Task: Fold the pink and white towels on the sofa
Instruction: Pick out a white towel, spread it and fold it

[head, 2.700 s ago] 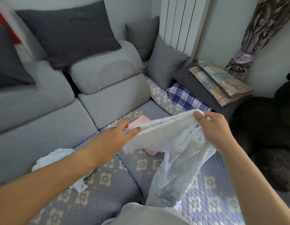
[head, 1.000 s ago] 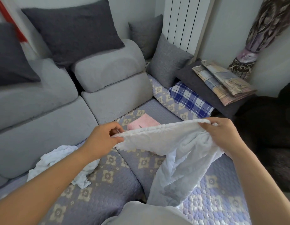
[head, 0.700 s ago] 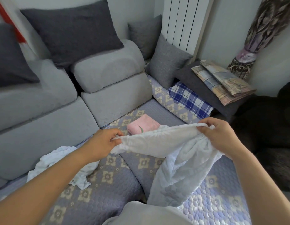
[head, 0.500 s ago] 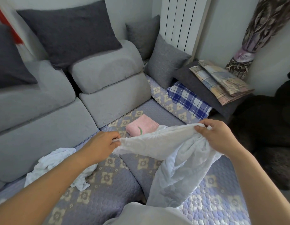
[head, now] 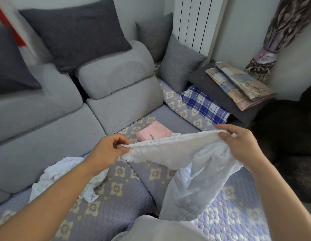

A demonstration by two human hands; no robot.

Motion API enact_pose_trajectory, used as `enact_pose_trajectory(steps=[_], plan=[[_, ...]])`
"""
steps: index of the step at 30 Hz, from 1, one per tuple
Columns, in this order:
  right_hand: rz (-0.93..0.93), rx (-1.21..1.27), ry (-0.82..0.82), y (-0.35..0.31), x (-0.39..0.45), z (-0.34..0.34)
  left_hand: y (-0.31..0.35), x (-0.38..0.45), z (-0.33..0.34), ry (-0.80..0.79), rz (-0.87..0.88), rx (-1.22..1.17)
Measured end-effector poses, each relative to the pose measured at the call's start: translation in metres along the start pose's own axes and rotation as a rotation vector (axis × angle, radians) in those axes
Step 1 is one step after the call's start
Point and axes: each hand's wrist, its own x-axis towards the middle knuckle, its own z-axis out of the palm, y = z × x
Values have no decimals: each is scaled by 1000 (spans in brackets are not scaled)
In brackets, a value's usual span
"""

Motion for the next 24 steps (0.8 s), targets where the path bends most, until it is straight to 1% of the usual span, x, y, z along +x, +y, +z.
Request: enact_pose_trajectory(steps=[3, 5, 9, 11, 14, 19, 21, 24], plan=[[9, -21, 6, 1, 2, 0, 0, 2, 3, 66, -84, -271], [14, -40, 12, 3, 3, 0, 0, 4, 7, 69, -115, -354], [25, -71, 0, 3, 3, 4, -1, 7, 14, 97, -93, -238], [26, -79, 15, 4, 3, 4, 0, 8, 15, 80, -70, -206], [50, -88, 40, 7, 4, 3, 2, 7, 15, 33, -40, -262], [99, -78, 70, 10, 5, 0, 5, 5, 16, -7, -68, -438], [106, -72, 76, 9, 5, 0, 4, 6, 15, 17, -92, -488], [108, -63, 71, 7, 6, 2, 2, 7, 15, 82, -112, -471]])
